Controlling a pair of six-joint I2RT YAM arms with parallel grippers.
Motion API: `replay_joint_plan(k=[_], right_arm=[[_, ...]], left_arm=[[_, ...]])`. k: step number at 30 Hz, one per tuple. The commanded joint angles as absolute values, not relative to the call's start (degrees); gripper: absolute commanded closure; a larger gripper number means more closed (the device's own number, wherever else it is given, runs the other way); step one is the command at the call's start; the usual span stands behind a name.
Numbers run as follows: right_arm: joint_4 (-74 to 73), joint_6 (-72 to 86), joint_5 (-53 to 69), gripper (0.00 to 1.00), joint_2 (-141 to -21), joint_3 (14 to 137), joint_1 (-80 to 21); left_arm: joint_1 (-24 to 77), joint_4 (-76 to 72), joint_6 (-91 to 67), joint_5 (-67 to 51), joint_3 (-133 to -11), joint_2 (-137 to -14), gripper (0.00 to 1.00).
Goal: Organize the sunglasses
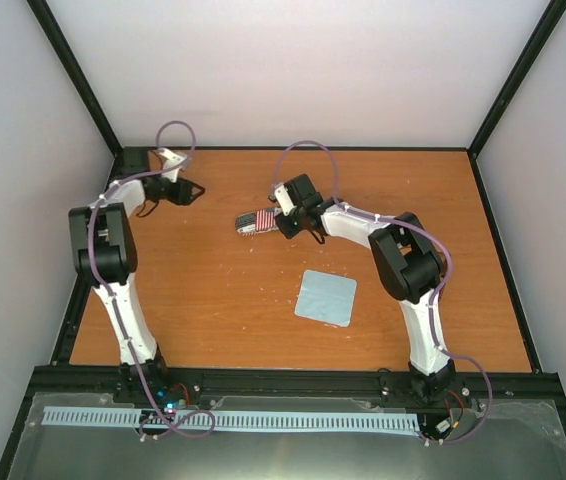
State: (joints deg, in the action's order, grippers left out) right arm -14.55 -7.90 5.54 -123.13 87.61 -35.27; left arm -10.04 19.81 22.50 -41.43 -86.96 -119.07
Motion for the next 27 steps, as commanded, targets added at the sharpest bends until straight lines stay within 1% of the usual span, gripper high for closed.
replay_joint_plan(k=[1, 6, 14, 21, 27], right_arm=[[-15.3, -3.8, 4.5, 0.61, -120.1, 86.1, -35.2], [-18.3, -1.8, 5.4, 0.62, -122.2, 87.5, -35.1], [-21.1, -0.5, 6.4, 0.61, -124.5, 89.5, -35.1], [-24.1, 0.8, 8.6, 0.61, -128.3, 93.8, -35.2], [-24.4, 1.0, 9.1, 0.60, -128.9, 94.4, -35.2]], left_arm=[[-4.7, 26.3, 25.9, -38.5, -91.8, -122.7, 0.38], [-0.5, 26.4, 25.8, -35.1, -93.5, -125.8, 0.38], [2.6, 27.1, 25.8, -33.4, -94.8, -128.8, 0.39], [7.0, 26.6, 25.5, -34.8, -90.5, -127.3, 0.41], [8.0, 26.5, 25.1, -36.6, -88.0, -126.1, 0.43]])
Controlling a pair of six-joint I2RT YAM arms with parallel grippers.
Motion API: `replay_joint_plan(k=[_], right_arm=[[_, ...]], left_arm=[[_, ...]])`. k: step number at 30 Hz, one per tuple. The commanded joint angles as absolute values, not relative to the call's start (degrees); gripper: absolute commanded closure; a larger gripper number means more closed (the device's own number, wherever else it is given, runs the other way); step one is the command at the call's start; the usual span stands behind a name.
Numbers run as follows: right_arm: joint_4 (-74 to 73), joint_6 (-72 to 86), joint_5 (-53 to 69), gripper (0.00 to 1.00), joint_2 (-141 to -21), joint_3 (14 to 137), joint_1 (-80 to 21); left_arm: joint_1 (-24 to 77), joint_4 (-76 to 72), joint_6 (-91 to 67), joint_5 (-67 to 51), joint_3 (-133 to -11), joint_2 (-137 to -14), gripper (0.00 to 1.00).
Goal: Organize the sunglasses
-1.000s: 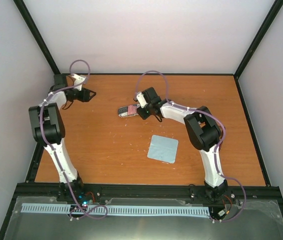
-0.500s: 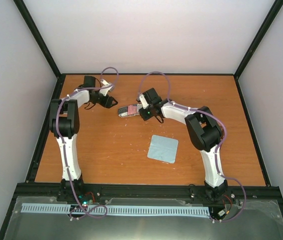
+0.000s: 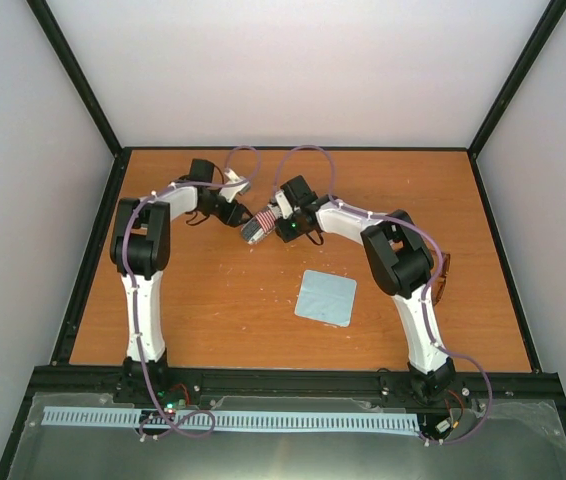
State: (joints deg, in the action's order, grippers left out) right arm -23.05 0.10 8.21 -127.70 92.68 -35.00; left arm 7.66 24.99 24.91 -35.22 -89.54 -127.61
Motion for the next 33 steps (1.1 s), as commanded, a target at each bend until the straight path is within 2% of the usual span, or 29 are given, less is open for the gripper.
replay_joint_plan(k=[1, 7, 13, 23, 29, 31, 33], right_arm=[[-24.5, 1.0, 9.3, 0.60, -129.1, 94.6, -35.2], [-25.8, 1.4, 13.9, 0.60, -129.6, 95.3, -35.4], [-26.4, 1.8, 17.6, 0.61, -129.8, 94.6, -37.2], [-27.5, 2.1, 18.6, 0.62, -129.5, 94.2, -41.4], [-27.4, 1.5, 16.8, 0.62, -124.6, 89.7, -41.6], [-27.2, 0.9, 15.4, 0.59, -120.6, 87.4, -41.6], [-26.9, 0.0, 14.1, 0.54, -115.9, 84.7, -41.6]], left_arm=[[8.0, 26.5, 25.1, -36.8, -87.6, -125.9, 0.43], [8.0, 25.9, 24.9, -37.2, -87.6, -126.2, 0.42], [8.9, 26.7, 24.4, -38.2, -92.8, -128.9, 0.36], [16.0, 27.3, 25.3, -39.1, -97.0, -132.1, 0.35], [18.4, 27.0, 25.1, -40.4, -99.6, -134.3, 0.35], [18.5, 27.2, 24.8, -40.1, -100.7, -134.7, 0.35], [18.4, 26.0, 24.9, -38.3, -100.6, -134.1, 0.30]])
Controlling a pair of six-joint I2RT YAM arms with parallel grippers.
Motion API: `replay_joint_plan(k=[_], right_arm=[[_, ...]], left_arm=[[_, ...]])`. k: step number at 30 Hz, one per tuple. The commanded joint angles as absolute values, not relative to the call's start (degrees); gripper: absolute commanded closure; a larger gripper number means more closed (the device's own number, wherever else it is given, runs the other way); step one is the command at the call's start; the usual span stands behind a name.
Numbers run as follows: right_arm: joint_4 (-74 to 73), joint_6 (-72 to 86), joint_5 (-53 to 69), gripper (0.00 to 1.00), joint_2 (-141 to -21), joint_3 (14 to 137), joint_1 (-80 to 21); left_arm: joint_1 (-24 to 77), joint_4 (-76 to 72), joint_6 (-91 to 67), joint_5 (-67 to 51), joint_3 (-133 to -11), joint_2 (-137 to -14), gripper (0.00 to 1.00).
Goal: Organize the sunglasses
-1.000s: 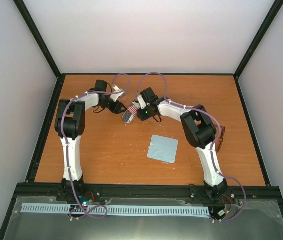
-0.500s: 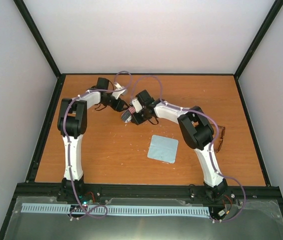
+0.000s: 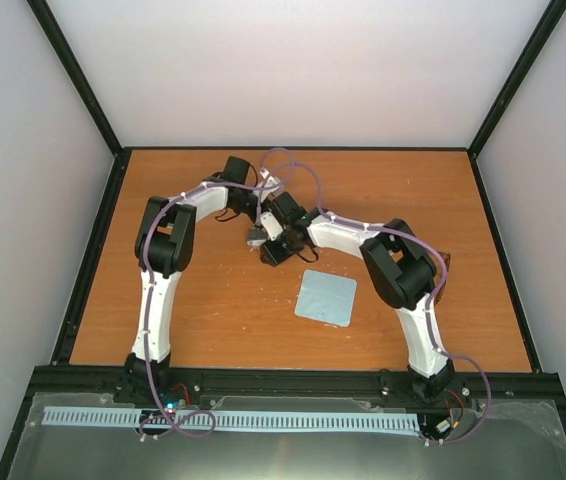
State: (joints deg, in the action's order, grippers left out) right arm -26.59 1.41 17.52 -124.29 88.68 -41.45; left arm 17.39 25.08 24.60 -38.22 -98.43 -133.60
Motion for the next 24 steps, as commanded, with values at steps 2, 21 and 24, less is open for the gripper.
replay_joint_plan(k=[2, 21, 24], right_arm=[[-26.9, -1.5, 13.6, 0.50, -110.8, 82.3, -41.6], [-23.2, -16.4, 1.8, 0.73, -122.2, 100.6, -32.6], [-28.3, -16.7, 5.2, 0.79, -128.6, 109.8, -30.6]], left_arm=[[18.3, 24.2, 24.9, -35.8, -100.2, -133.0, 0.22], [5.3, 24.4, 27.7, -36.1, -80.1, -112.1, 0.58], [5.4, 27.6, 30.3, -37.6, -73.3, -107.3, 0.62]])
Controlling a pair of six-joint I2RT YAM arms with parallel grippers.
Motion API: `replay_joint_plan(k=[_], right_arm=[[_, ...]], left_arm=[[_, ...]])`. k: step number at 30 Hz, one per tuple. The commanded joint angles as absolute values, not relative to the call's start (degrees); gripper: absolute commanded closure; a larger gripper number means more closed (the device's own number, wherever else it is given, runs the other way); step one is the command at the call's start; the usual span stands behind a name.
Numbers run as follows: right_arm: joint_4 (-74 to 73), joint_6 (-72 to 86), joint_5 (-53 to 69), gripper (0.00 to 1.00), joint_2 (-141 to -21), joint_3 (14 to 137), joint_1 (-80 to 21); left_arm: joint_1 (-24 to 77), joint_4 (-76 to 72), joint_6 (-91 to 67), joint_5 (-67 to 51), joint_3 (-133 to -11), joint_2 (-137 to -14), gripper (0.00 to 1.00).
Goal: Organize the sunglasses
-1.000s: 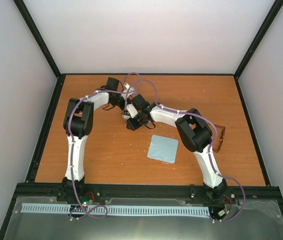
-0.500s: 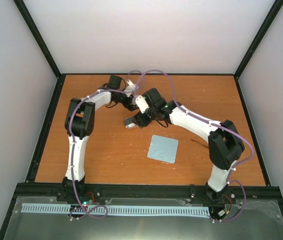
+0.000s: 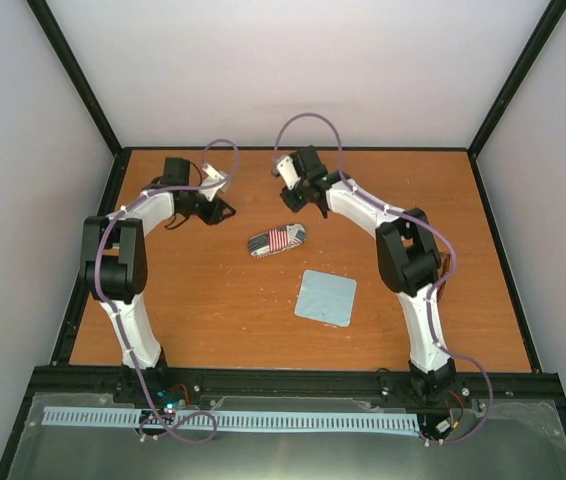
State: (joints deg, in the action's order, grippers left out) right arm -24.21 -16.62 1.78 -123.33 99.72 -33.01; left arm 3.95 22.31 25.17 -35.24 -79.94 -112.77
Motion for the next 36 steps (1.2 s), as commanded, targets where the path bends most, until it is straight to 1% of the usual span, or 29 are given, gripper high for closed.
replay_joint_plan(k=[1, 5, 11, 17, 24, 29, 32, 34, 36], right_arm=[[-30.3, -16.8, 6.2, 0.80, -130.7, 112.9, -30.2], [-35.7, -17.0, 11.2, 0.79, -136.5, 120.8, -29.5], [-37.8, -15.1, 16.1, 0.78, -138.9, 120.9, -29.6], [-40.1, -14.1, 18.2, 0.80, -138.9, 118.3, -29.6], [-40.1, -14.0, 19.4, 0.80, -135.9, 110.3, -29.7], [-39.3, -13.5, 19.1, 0.79, -132.9, 105.4, -29.8], [-38.0, -12.2, 17.0, 0.66, -130.5, 102.4, -29.8], [-37.2, -11.5, 16.6, 0.52, -128.4, 100.5, -29.8], [-36.5, -10.8, 16.6, 0.42, -126.1, 98.8, -29.8]], left_arm=[[5.4, 28.7, 31.1, -37.6, -71.9, -106.1, 0.63], [6.5, 31.7, 32.7, -38.1, -67.6, -102.9, 0.64], [9.3, 32.8, 33.4, -38.3, -65.7, -103.4, 0.64], [12.0, 33.3, 33.0, -40.3, -65.9, -106.6, 0.66], [12.2, 30.5, 32.2, -39.4, -67.0, -111.1, 0.65], [12.2, 29.9, 32.6, -37.9, -70.7, -113.5, 0.64], [12.2, 30.1, 32.7, -37.7, -73.0, -114.7, 0.64], [12.2, 30.1, 32.8, -37.9, -74.1, -115.2, 0.64], [12.2, 29.7, 32.7, -37.8, -74.8, -115.5, 0.64]])
